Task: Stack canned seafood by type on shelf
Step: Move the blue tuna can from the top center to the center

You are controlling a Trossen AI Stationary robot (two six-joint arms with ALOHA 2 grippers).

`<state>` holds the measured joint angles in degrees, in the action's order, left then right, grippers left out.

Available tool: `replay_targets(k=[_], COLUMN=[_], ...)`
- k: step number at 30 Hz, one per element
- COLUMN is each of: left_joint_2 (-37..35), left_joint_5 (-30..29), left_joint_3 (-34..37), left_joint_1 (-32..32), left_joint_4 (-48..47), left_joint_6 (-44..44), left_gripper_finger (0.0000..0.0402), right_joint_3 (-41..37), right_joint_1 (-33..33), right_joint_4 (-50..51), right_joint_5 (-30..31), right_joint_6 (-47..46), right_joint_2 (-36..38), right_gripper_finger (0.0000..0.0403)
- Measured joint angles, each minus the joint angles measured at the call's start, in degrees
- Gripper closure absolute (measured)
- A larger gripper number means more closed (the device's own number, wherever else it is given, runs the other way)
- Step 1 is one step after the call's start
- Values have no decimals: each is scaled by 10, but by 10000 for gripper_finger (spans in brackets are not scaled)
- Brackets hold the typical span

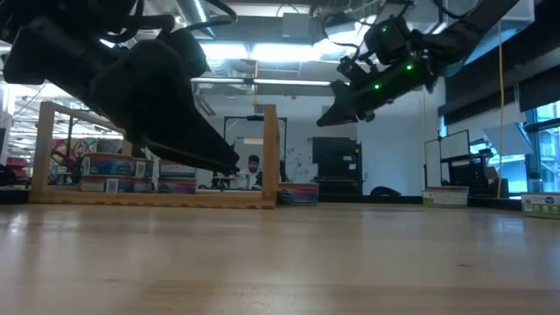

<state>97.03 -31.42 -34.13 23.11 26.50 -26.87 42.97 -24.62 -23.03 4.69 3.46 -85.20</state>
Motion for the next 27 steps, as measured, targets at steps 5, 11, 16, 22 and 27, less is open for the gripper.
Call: replay_targets(k=[5,11,16,22,27], left_joint_2=[0,0,0,0,0], left_joint_5=[0,0,0,0,0], left_joint_3=[0,0,-1,-1,-1], left_joint_1=[-6,-12,-11,-11,-11], left_joint_4=[4,-1,-1,-1,-1], left_joint_6=[1,-17,-21,-25,-32], left_gripper_finger=[117,117,117,117,117], right_joint_3=[55,153,208,216,218], right_joint_1=[-14,-13,-13,-13,-2], right_joint_4=[22,132,214,275,350], right_joint_5=[-23,-23,-3,-1,5], right_joint_6=[-2,-2,-2,1,21], right_joint_2=[-72,-170,-227,-237,-230], right_gripper_finger=[387,384,384,384,384])
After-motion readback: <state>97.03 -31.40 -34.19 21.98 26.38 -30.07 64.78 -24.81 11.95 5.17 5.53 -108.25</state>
